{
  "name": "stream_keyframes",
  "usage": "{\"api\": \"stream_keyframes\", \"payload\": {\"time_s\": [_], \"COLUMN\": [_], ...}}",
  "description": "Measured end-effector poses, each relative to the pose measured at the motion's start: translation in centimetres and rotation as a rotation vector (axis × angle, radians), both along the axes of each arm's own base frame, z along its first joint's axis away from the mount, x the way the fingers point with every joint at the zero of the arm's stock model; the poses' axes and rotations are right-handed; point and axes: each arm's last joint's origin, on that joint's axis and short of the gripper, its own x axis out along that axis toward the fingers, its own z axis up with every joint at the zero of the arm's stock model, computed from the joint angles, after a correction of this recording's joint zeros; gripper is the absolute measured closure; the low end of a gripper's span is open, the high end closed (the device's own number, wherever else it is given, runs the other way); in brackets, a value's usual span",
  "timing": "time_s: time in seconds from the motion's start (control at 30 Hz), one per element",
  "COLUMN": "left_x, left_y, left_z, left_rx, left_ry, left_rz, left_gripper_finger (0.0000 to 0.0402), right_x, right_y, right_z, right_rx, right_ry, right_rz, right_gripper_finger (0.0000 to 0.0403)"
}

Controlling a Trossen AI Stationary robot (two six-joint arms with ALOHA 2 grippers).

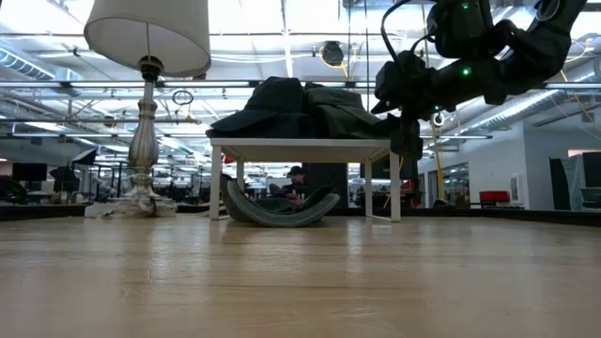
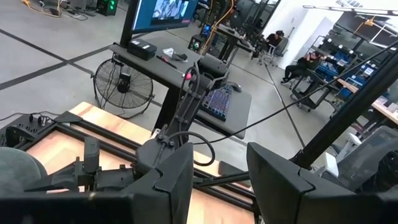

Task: Pick & Place hat
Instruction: Stack the right black cap on the black cap on the shelf

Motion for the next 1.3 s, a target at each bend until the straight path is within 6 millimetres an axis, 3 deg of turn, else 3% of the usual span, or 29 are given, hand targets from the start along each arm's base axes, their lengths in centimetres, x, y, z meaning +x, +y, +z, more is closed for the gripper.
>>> {"api": "stream_keyframes", "payload": {"time_s": [0.3,0.63,0.93,1.3], "left_x": [0.0,0.0,0.0,-0.1], "left_y": [0.0,-0.4,-0.3,-0.3], "left_z": [0.0,0.0,0.0,-0.4], "left_rx": [-0.004,-0.001,0.006,0.008], "left_ry": [0.001,0.001,0.003,0.043], "left_rz": [0.000,-0.012,-0.012,0.006], "left_gripper_finger": [0.0250,0.0250,0.0250,0.0250], "right_x": [-0.2,-0.1,0.0,-0.1], "right_y": [-0.8,-0.6,0.1,0.6], "right_z": [0.0,0.0,0.1,1.9], "right_rx": [-0.009,-0.003,-0.018,-0.141], "right_ry": [0.015,0.003,0.021,-0.003], "right_rz": [-0.021,-0.019,0.008,0.000], "right_gripper_finger": [0.0298,0.0394,0.0399,0.0402]}}
